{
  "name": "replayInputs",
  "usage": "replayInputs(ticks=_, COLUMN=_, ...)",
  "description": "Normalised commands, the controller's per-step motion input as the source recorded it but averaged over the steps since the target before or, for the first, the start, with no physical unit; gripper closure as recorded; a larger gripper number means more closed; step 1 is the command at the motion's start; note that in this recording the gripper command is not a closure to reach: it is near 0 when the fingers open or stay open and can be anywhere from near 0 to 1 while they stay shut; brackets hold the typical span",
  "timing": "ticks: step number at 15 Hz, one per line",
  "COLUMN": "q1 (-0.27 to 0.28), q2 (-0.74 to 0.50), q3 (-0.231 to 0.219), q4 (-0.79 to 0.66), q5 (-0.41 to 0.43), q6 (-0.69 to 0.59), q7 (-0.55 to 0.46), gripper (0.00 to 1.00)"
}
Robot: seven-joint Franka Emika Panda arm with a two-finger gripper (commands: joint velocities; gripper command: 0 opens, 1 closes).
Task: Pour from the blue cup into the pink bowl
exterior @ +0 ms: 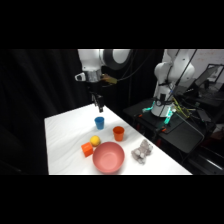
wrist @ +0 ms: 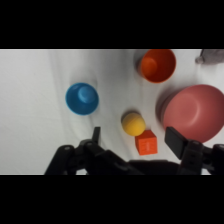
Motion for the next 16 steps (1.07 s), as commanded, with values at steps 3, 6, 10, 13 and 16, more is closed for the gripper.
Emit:
replayInputs(ticks=3, q1=-0.09, q2=-0.05, q3=-0.061, q4=-0.32, q5=0.266, q6=0.61, q7=-0.03, gripper=0.0)
replayInputs(ticks=6, q1=-0.021, q2=0.04, q3=-0.008, q4=-0.26, q5=0.195, q6=0.54, q7=0.04, gripper=0.0)
replayInputs(ticks=10, q1=0.018, q2=0.16, q3=0.022, q4=-0.09, q5=0.096, q6=0.38, q7=0.09, gripper=0.0)
replayInputs(ticks=13, q1=0.013, q2=0.18, q3=0.027, q4=0.02, q5=0.073, q6=0.24, q7=0.08, gripper=0.0)
replayInputs(ticks=16, q1=0.005, q2=0.21, q3=0.023, q4=0.11, q5=0.06, q6=0.18, q7=0.09, gripper=0.0)
